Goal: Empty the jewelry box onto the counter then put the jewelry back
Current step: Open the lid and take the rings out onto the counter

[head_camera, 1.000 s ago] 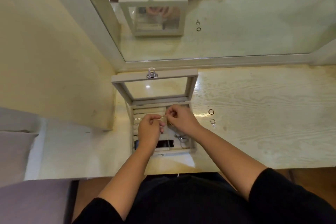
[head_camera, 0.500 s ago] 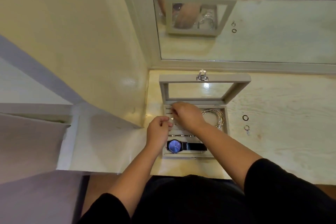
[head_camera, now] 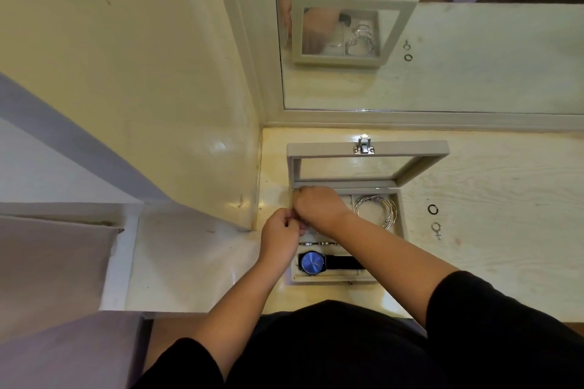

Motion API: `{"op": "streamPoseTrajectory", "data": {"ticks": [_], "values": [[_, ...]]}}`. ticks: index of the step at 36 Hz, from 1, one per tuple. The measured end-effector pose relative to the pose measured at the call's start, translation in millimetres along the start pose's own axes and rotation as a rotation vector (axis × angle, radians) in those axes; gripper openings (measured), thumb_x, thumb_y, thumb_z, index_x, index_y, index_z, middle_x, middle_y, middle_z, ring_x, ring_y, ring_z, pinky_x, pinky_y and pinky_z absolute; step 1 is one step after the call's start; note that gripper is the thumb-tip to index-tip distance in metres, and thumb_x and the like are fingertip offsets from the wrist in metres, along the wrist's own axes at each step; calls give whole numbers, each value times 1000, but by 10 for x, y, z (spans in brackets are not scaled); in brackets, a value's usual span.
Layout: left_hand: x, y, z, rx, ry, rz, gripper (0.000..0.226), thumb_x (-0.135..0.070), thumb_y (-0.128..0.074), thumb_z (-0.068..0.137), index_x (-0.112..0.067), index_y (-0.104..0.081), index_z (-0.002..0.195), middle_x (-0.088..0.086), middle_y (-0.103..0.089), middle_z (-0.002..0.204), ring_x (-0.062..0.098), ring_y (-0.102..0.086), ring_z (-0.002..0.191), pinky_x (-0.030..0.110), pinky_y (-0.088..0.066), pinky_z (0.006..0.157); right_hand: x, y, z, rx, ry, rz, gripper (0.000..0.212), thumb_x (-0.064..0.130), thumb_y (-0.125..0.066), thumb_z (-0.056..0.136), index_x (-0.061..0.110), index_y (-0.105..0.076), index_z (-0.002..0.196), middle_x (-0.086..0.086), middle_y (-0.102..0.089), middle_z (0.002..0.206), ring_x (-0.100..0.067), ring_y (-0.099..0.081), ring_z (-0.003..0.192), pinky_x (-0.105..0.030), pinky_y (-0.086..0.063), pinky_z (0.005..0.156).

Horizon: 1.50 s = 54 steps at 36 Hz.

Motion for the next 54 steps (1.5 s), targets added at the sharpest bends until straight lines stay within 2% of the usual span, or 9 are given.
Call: {"op": "streamPoseTrajectory", "data": {"ticks": [15, 20, 24, 26, 31, 36, 40, 43, 54], "values": [[-34, -9, -130, -37, 5, -55, 23, 2, -37, 90, -12, -55, 89, -3, -59, 71, 8, -53, 66, 15, -44, 66, -174, -55, -109, -109, -61, 149, 24, 8, -43, 90, -1, -50, 111, -19, -61, 110, -35, -60, 98, -37, -44, 72], [-58, -108, -206, -37, 3, -44, 25, 1, -38, 89, -16, -55, 85, -3, -59, 71, 9, -53, 68, 19, -45, 67, -264, -84, -258, -292, -208, 576, 17, 15, -54, 83, 6, -62, 95, -10, -69, 91, -28, -62, 86, -32, -45, 72], [-122, -258, -238, -25, -6, -41, 20, -3, -40, 91, -13, -57, 95, -3, -62, 76, 12, -58, 73, 19, -45, 65, -337, -94, -408, -304, -330, 991, 4, 10, -61, 79, 14, -62, 79, 8, -56, 64, -7, -51, 61, -11, -37, 54], [-172, -350, -241, -28, -17, -29, 21, -5, -42, 91, -11, -58, 102, -1, -63, 80, 14, -61, 77, 20, -45, 66, -392, -108, -499, -301, -366, 1103, 20, 8, -63, 78, 22, -57, 66, 12, -52, 59, 2, -48, 54, -6, -36, 52], [-302, -602, -283, -20, -42, 28, 23, -10, -43, 92, -11, -55, 112, 14, -66, 103, 27, -64, 94, 41, -52, 83, -566, -211, -774, -297, -437, 1343, 22, 4, -62, 78, 20, -59, 65, -8, -62, 66, -19, -62, 68, -34, -54, 72], [-416, -879, -390, 54, -61, 33, 24, -5, -42, 91, -11, -55, 111, 17, -66, 104, 29, -63, 95, 43, -51, 86, -809, -333, -1028, -335, -529, 1429, 24, -1, -59, 80, 17, -58, 63, -13, -60, 68, -25, -58, 68, -40, -51, 74], [-490, -1143, -478, 135, -69, 54, 24, 0, -40, 91, -11, -54, 107, 21, -64, 106, 32, -63, 96, 42, -51, 88, -988, -457, -1267, -368, -573, 1513, 25, -5, -55, 79, 13, -59, 62, -7, -59, 58, -14, -56, 52, -25, -49, 57], [-513, -1354, -526, 194, -54, 55, 27, 4, -39, 90, -4, -55, 110, 23, -64, 107, 34, -64, 97, 43, -50, 90, -1117, -539, -1439, -409, -620, 1519, 27, -5, -55, 78, 14, -60, 59, -8, -60, 58, -13, -55, 52, -23, -47, 59], [-530, -2032, -595, 406, 6, 142, 39, 5, -33, 89, -2, -48, 124, 18, -65, 99, 24, -64, 89, 23, -46, 76, -1616, -827, -1860, -415, -777, 1492, 35, -2, -52, 75, 15, -53, 45, -1, -54, 43, -10, -52, 46, -20, -42, 55]]}}
Point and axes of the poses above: each hand's wrist, its own z-axis towards the middle knuckle, its own y-axis out of the back of the hand, x = y × z, the point moved 1 cm from there along z, towards the middle knuckle
